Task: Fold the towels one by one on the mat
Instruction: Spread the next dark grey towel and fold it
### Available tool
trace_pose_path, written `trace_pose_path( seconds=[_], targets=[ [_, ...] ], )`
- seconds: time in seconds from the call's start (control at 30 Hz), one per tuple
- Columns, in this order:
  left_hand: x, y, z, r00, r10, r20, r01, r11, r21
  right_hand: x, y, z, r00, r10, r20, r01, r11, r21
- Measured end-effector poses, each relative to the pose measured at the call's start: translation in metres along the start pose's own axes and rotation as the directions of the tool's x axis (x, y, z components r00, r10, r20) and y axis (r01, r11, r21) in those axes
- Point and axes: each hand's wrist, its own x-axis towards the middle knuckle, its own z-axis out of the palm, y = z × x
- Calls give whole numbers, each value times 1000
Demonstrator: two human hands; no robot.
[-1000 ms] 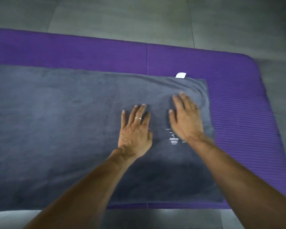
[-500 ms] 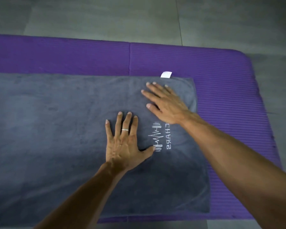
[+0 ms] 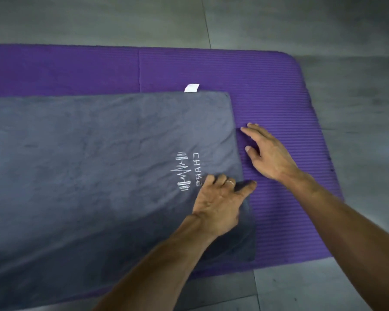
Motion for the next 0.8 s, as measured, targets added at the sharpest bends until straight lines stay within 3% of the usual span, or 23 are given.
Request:
trace_pose_path(
  seconds=[0.07,0.13,0.3,0.47,0.53,0.67,0.8],
  targets=[
    [8,1,-10,993,68,99,-63,996,-55,-7,3,-4,1000,4,21,-5,1000,24],
    [10,0,-18,988,47,147,-28,991,-129,-9,2,-7,999,14,28,-15,1000,20],
    [0,-4,-27,931,-236,279,304,923,-234,-2,-15,-9,998,41,50,-34,992,-120],
    [-30,-20,-37,871,-478,112,474,759,-447,25,-54,-14,995,9,96,8,984,-178],
    [-48,-35,-40,836,-531,139,514,670,-536,41,-70,-12,993,-36,115,54,987,-152],
    [-88,-75,-46,783,-598,174,539,511,-670,70,-109,-10,987,-68,146,90,985,-148],
    [-133,-120,-49,704,-699,125,490,351,-798,91,-163,-7,987,-154,39,159,967,-200]
  ],
)
